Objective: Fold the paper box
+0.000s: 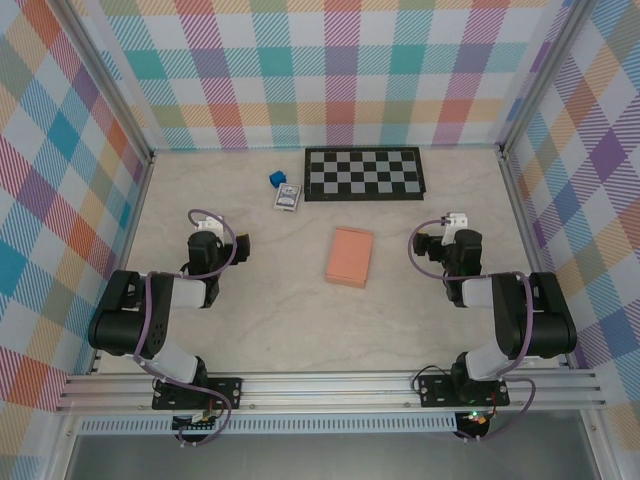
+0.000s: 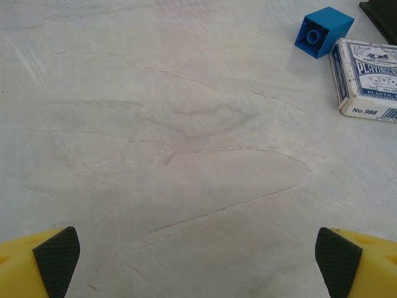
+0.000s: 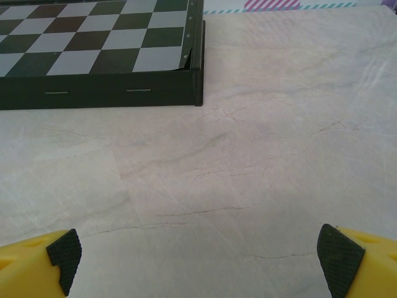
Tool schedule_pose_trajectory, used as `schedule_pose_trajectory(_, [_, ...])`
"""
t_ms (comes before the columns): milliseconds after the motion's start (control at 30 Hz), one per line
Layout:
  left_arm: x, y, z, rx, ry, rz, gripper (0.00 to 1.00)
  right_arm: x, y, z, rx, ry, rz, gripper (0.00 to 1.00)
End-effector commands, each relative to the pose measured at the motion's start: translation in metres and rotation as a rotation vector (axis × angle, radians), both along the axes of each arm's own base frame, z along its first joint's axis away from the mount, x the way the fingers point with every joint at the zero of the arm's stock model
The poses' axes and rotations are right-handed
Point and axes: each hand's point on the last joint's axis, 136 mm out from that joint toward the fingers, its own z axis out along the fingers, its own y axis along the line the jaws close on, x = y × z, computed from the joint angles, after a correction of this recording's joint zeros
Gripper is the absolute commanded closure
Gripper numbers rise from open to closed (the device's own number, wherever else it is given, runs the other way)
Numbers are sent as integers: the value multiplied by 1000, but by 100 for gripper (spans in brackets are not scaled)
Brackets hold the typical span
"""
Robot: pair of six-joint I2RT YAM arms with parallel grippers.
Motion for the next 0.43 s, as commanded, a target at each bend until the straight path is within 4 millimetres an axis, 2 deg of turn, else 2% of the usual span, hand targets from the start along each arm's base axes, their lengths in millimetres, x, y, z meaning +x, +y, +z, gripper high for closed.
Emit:
schedule_pose_trajectory(0, [3,4,8,-17,-38,8,0,7,-3,11,16,-31,-17,0])
schedule_pose_trajectory(133, [3,4,7,-18,-37,8,0,9,3,10,32,-17,33,0])
schedule_pose_trajectory(400, [3,5,8,-18,-38,13,0,8,3,10,33,-21,36,0])
